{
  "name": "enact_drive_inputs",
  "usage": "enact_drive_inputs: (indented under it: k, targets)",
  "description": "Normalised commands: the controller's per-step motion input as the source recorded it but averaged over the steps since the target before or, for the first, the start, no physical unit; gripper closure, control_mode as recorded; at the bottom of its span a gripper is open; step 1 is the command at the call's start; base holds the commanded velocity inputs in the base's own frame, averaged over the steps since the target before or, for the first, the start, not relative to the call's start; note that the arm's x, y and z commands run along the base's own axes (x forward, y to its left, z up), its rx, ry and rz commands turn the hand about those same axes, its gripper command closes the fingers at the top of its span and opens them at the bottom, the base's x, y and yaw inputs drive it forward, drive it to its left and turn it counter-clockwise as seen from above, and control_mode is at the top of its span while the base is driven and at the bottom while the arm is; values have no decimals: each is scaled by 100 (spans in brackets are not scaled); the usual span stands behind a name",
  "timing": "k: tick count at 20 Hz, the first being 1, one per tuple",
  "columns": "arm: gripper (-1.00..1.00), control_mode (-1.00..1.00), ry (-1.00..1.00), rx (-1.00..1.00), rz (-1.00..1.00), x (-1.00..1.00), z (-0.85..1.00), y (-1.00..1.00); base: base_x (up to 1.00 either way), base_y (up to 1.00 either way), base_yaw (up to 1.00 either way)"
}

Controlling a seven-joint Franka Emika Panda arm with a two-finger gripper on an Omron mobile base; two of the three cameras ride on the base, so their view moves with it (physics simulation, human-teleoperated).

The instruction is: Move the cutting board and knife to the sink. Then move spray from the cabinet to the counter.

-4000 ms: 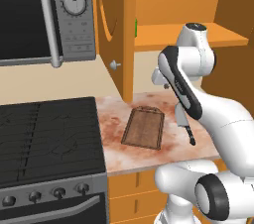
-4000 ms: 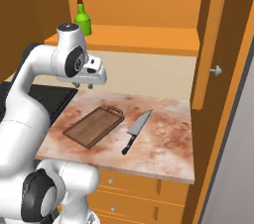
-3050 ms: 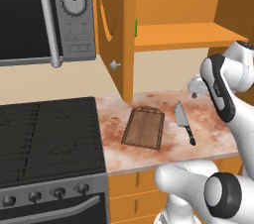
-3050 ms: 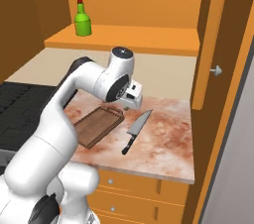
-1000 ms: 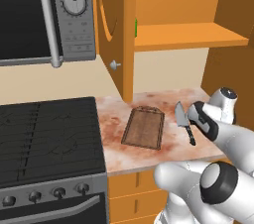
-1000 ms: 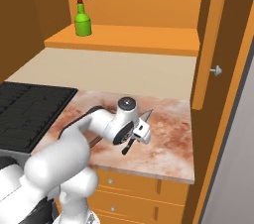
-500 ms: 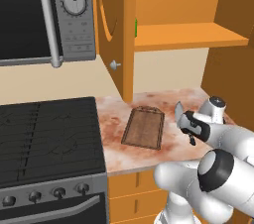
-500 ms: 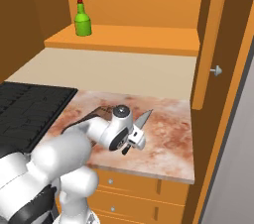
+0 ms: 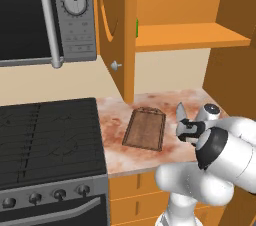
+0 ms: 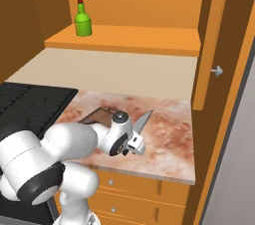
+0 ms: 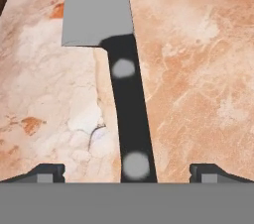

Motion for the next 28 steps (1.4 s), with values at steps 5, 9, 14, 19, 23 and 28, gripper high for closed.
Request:
enact_drive_inputs:
  k: [5, 9, 14, 19, 23, 28]
  targets:
    - [-100, -100, 11, -2, 0, 4, -17, 0, 0, 0, 0]
    - [-100, -100, 14, 0, 0, 0, -22, -3, 0, 0, 0]
    - [100, -100, 5, 0, 0, 0, -3, 0, 0, 0, 0]
    - [100, -100, 0, 0, 0, 0, 0, 0, 0, 0, 0]
    - [100, -100, -8, 0, 0, -8, 21, 0, 0, 0, 0]
    - [100, -100, -16, 0, -5, -34, 96, 8, 0, 0, 0]
